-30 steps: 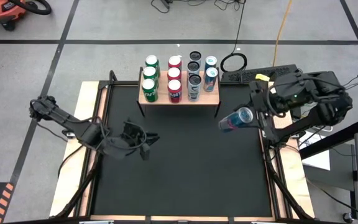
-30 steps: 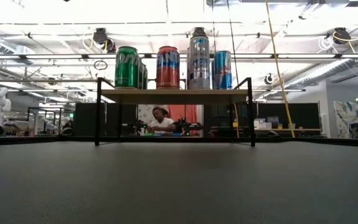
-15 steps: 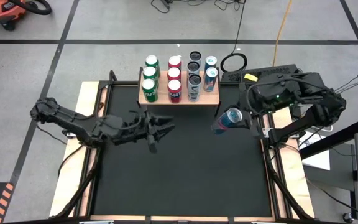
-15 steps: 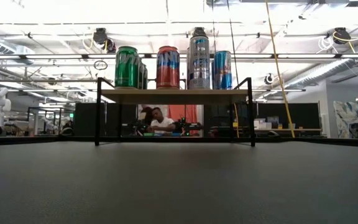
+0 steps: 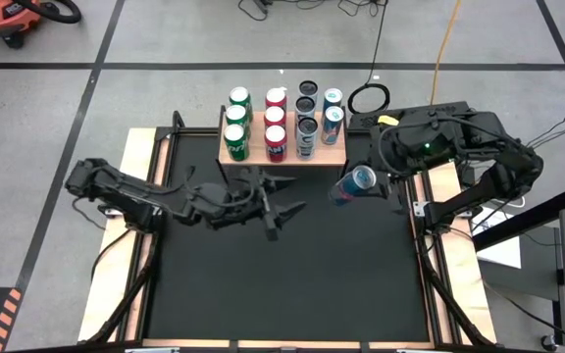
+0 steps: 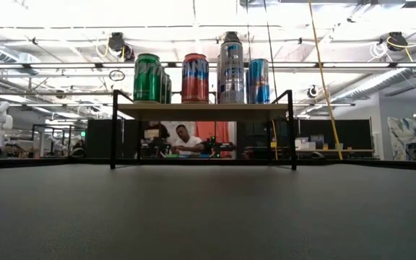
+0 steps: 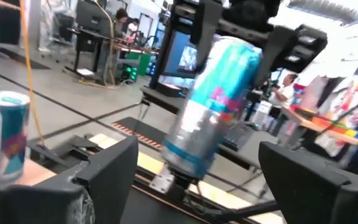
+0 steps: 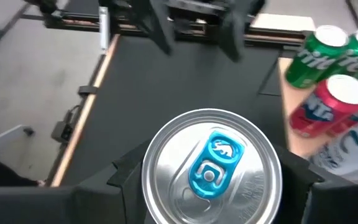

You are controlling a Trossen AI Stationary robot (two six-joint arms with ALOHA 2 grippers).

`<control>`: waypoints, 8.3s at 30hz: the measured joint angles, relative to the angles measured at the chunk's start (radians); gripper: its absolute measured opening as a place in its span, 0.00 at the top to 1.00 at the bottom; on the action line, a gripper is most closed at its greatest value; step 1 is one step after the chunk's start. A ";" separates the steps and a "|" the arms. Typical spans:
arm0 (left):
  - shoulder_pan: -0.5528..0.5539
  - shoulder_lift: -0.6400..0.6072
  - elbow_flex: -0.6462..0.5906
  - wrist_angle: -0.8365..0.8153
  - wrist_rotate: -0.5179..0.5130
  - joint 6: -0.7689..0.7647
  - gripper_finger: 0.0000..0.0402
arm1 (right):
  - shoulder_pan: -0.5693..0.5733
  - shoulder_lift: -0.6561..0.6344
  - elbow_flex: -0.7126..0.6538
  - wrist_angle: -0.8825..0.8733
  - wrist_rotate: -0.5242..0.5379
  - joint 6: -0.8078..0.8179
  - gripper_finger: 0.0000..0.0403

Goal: Place canned beverage on shelf
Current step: Put the blue soda can on the shelf aligned with the other blue soda can

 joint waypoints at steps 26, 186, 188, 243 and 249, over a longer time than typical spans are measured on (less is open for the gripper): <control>0.091 0.231 0.186 -0.076 0.192 -0.011 0.16 | -0.008 0.030 0.000 0.014 -0.092 -0.026 0.46; 0.128 0.300 0.185 0.370 0.305 0.226 0.40 | 0.009 0.074 -0.001 0.406 0.043 0.221 0.44; 0.128 0.300 0.185 0.370 0.304 0.225 0.40 | 0.009 0.074 -0.001 0.407 0.043 0.220 0.44; -0.216 0.178 0.185 -0.127 -0.125 -0.278 0.15 | -0.015 -0.373 -0.421 0.378 0.041 0.031 0.45; -0.216 0.178 0.185 -0.128 -0.134 -0.351 0.15 | -0.043 -0.378 -0.451 0.399 0.024 -0.030 0.45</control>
